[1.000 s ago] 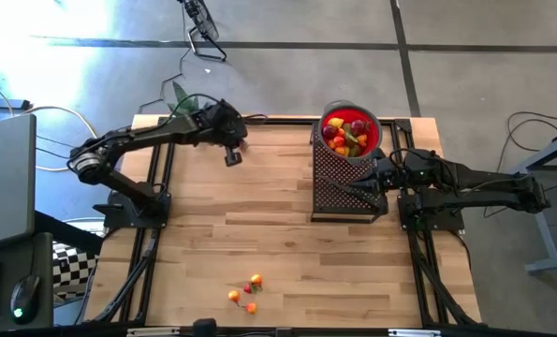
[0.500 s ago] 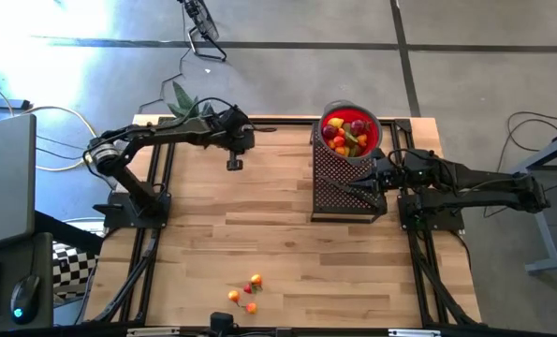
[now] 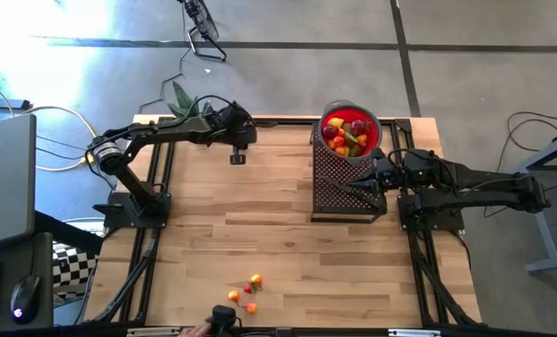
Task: Pick & Place Fruit
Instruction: Put the strawberry into the strainer bowl on the shelf
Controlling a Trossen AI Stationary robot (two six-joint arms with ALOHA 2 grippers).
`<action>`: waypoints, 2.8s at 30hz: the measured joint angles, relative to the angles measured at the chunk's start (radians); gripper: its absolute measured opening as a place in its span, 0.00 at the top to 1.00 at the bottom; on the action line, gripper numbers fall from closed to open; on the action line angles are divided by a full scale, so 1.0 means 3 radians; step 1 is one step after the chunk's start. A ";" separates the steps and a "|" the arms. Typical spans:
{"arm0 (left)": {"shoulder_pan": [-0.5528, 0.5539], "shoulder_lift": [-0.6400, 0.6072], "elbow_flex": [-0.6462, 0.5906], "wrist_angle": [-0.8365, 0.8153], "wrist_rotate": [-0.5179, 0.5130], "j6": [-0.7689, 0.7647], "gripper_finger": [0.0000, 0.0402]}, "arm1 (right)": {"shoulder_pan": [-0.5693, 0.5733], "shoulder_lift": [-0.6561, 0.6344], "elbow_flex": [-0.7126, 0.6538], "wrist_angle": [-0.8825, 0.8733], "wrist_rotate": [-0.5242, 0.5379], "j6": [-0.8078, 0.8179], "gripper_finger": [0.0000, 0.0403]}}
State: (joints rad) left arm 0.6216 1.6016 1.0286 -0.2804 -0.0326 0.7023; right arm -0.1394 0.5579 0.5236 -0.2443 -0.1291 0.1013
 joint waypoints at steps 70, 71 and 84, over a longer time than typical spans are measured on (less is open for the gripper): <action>0.0003 0.0596 -0.0003 0.0167 -0.0252 -0.0707 0.37 | -0.0001 0.0006 0.0000 0.0001 0.0000 -0.0001 0.99; 0.0001 0.0610 -0.0003 0.0179 -0.0256 -0.0711 0.37 | -0.0001 0.0006 0.0000 0.0002 0.0001 -0.0001 0.99; 0.0003 0.0627 -0.0003 0.0156 -0.0300 -0.0709 0.49 | 0.0000 0.0006 0.0000 0.0003 0.0000 -0.0001 0.99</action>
State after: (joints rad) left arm 0.6224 1.7897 1.0279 -0.2337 -0.1226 0.4896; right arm -0.1394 0.5598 0.5236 -0.2436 -0.1291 0.1009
